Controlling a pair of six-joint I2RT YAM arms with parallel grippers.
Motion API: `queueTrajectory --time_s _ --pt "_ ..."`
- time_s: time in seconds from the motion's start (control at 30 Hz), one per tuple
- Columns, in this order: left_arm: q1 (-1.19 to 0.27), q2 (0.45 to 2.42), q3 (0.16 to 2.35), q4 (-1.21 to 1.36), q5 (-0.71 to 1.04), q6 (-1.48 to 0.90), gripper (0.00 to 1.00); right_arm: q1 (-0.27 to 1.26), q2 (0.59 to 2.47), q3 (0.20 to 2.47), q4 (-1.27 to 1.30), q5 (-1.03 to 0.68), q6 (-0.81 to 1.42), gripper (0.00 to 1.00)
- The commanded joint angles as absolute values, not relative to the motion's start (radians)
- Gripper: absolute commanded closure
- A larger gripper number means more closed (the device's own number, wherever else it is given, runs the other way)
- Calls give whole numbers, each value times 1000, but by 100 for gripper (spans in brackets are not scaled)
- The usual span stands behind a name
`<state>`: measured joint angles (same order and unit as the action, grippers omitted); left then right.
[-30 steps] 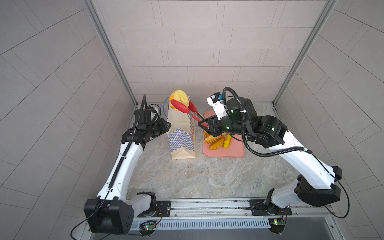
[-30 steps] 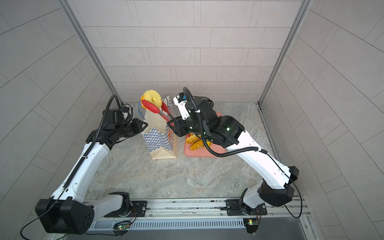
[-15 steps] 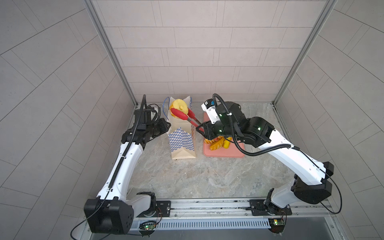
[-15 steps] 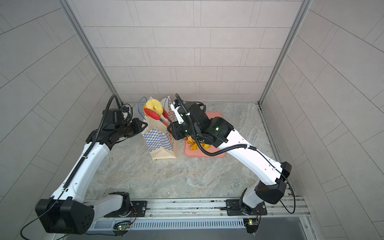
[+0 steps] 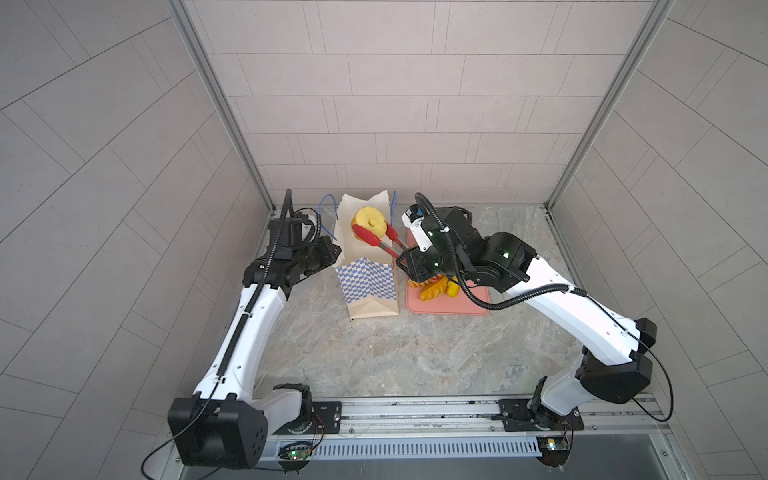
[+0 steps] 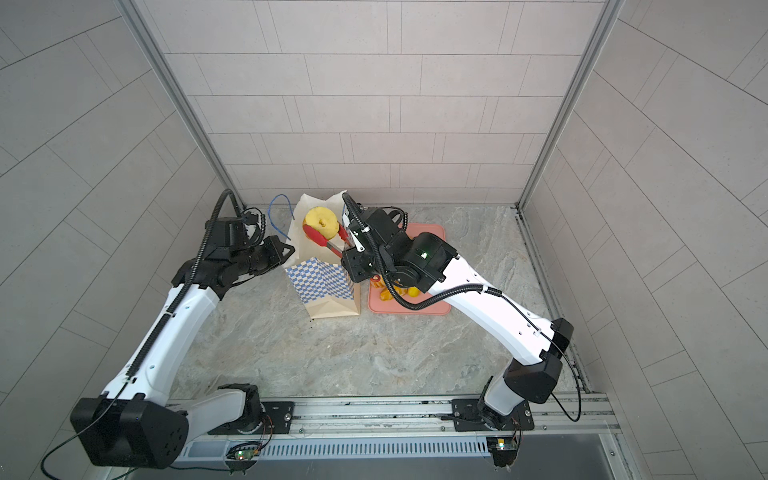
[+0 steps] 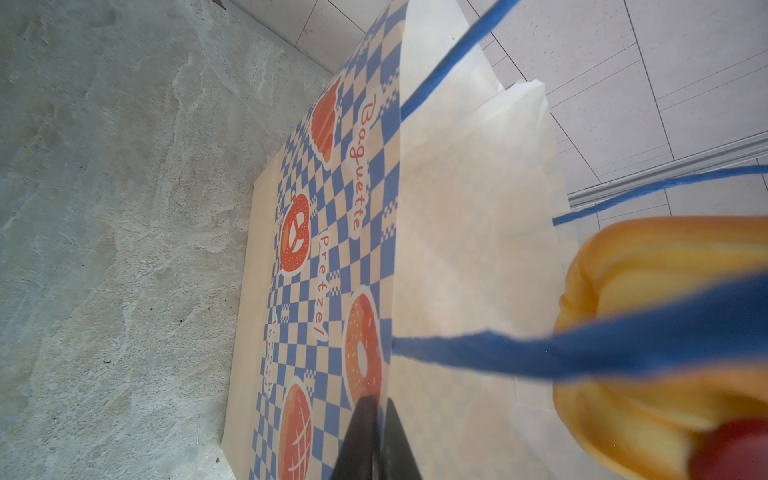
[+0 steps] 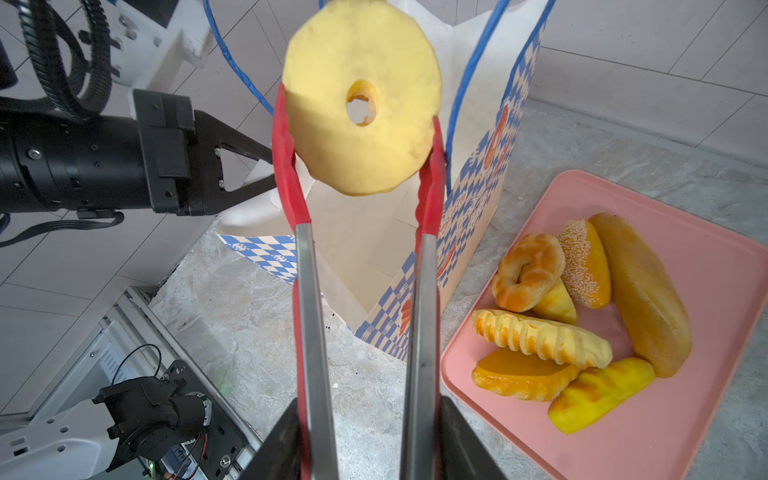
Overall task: Place the fake bread into the paper bag
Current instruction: 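Lower the ring into the open bag and open the tongs, then withdraw the empty tongs from the bag back toward the tray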
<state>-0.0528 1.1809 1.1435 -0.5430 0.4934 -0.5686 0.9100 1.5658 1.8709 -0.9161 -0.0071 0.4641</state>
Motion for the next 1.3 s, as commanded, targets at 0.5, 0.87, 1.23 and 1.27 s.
queueTrajectory --time_s 0.5,0.87,1.23,1.27 --pt "-58 1166 1139 -529 499 -561 92 916 1559 1925 -887 5 459 41" --pt "-58 1167 1143 -531 500 -561 93 916 1569 1943 -874 -2 461 40" --pt "-58 1166 1167 -557 466 -540 92 916 1557 2025 -869 -14 454 45" --pt "-58 1166 1168 -558 466 -537 92 916 1554 2033 -867 -13 453 46"
